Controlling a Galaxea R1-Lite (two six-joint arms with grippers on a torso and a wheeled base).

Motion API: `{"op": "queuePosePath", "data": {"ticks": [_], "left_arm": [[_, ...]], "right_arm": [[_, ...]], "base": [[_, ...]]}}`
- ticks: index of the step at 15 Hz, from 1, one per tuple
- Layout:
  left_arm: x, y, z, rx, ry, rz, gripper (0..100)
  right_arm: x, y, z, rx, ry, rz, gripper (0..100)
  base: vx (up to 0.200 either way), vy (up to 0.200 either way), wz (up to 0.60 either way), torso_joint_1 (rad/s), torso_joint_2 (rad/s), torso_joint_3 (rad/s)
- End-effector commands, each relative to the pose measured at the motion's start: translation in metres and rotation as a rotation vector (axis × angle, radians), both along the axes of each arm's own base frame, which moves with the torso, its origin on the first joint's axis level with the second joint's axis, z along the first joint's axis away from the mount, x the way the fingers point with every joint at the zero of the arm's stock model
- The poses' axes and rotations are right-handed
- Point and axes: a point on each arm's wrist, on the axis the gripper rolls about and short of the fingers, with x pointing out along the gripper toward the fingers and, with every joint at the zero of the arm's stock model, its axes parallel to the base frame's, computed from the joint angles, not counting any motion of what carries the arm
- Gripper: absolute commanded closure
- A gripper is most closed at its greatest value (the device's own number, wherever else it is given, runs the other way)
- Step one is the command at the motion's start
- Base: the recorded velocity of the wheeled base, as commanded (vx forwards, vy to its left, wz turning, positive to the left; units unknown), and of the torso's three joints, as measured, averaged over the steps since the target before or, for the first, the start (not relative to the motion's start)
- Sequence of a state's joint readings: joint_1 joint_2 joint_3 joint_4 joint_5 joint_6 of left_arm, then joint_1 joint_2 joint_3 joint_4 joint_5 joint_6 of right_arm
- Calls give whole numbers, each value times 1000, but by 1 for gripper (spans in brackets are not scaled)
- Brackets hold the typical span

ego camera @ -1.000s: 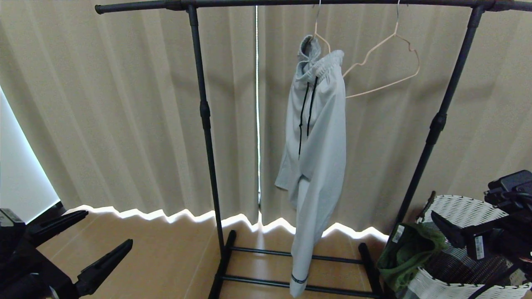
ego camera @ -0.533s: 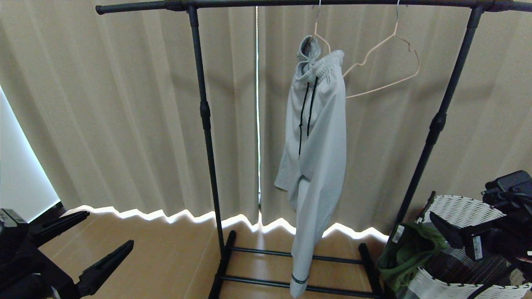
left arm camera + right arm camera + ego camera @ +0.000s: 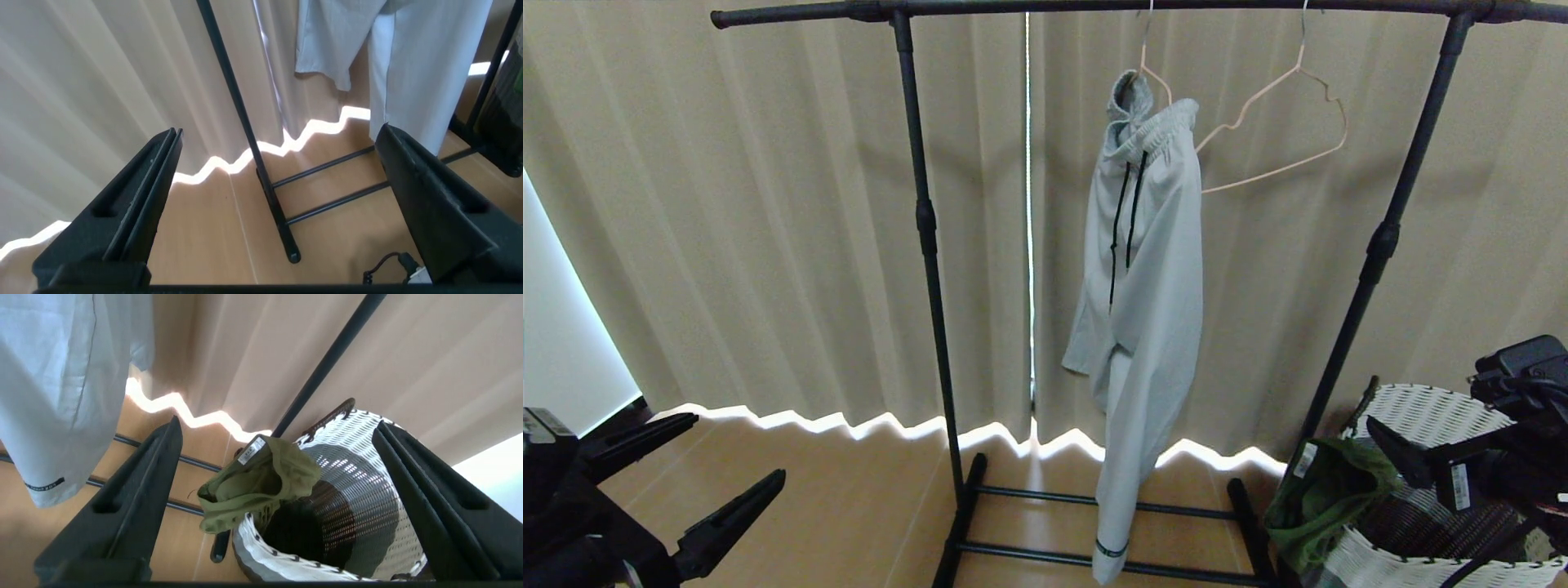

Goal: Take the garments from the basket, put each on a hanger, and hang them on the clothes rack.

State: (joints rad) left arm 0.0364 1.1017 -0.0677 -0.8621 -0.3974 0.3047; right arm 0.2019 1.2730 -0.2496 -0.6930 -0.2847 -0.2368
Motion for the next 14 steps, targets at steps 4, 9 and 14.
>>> {"op": "queuePosePath", "data": {"ticks": [4, 9, 14], "left_arm": [[0, 0, 1, -5, -7, 1, 0], [2, 0, 4, -10, -13, 4, 0], [1, 1, 3, -6, -10, 9, 0]], "right_arm": [[5, 0, -5, -5, 31, -8, 0], [7, 1, -9, -10, 50, -6, 0], [7, 1, -10, -10, 55, -7, 0]], "base": [[0, 0, 0, 0, 0, 0], [0, 0, 0, 0, 0, 0], [0, -160, 0, 2, 4, 0]]}}
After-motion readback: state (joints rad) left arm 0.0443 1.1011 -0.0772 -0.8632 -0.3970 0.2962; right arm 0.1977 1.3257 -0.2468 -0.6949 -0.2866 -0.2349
